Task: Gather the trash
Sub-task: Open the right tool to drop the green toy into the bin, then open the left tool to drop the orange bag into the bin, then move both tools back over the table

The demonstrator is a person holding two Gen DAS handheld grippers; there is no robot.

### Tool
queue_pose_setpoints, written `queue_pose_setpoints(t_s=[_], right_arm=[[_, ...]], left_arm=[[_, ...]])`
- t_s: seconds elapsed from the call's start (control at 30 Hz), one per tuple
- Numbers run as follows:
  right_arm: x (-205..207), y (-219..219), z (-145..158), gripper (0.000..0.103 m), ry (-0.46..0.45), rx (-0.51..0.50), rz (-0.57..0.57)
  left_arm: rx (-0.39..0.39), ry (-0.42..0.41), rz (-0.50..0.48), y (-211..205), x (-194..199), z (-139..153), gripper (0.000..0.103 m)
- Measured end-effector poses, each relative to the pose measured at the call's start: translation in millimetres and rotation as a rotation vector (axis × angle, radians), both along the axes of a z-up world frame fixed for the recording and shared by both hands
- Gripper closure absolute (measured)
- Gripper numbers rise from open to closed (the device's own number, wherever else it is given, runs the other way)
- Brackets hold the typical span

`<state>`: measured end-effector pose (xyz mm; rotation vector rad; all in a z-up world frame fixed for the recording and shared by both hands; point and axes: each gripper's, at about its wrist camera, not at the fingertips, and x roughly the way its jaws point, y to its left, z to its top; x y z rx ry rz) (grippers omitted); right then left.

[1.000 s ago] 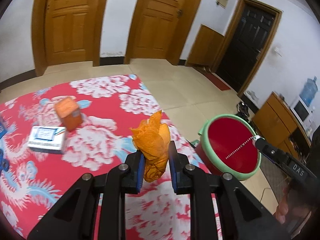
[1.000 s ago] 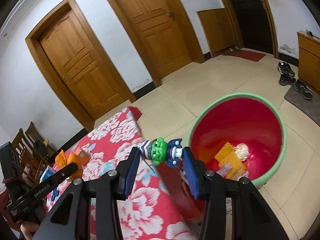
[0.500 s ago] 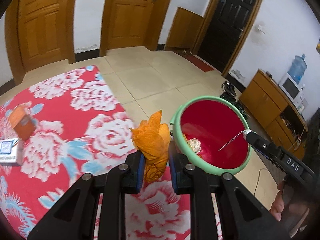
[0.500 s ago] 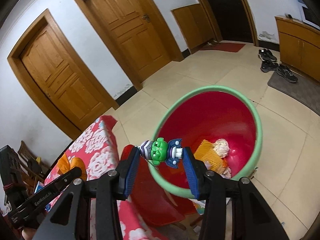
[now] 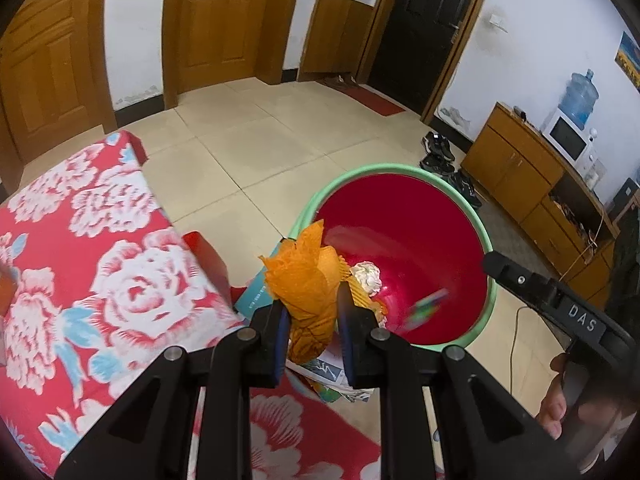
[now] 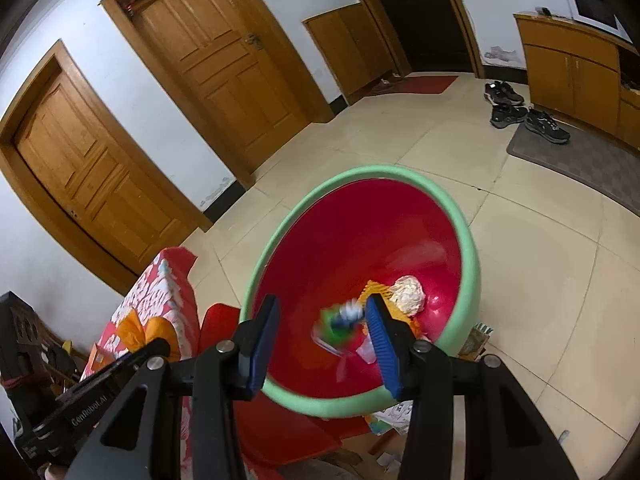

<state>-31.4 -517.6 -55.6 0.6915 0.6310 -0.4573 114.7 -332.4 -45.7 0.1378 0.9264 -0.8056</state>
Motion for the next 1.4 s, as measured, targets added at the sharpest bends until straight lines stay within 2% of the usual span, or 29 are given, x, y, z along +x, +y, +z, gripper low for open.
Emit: queue_pose_setpoints(t_s=[0.43,0.6,0.73,0.77,0.83,1.07,1.17,1.4], right_arm=[[-5,-18,-13,0.054,0.01,0.026,-0.038],[-10,-23,-15,0.054,0.012,0.031,-0.052],[-10,-23,-16,0.054,0.012,0.036,-0.054],[-10,-23,-16,0.054,0.011,0.036,-0.054],[-10,-23,-15,0.054,0.009,0.037,-0.056],[-13,-22,-14,0.054,0.006,0.038,-0.05],[-13,-21,-12,0.047,0.004,0.038,-0.043],[-14,-10,-4,0.042,-0.003,0.034,-0.014]], left_arm=[[0.038,0.033,-0.085,-42,-2,-16,0.081],[0.058,0.046,-0.098,-52,-2,-18,0.071],[0.064,0.028,-0.091,-54,-4,-18,0.06],[0.07,0.024,-0.087,-55,-4,-18,0.054],[0.076,0.022,-0.083,-54,-4,-19,0.05],[0.07,0.026,-0.053,-46,-2,-16,0.05],[0.062,0.023,-0.028,-34,0,-11,0.05],[0.04,0.032,0.045,-3,6,-4,0.05]])
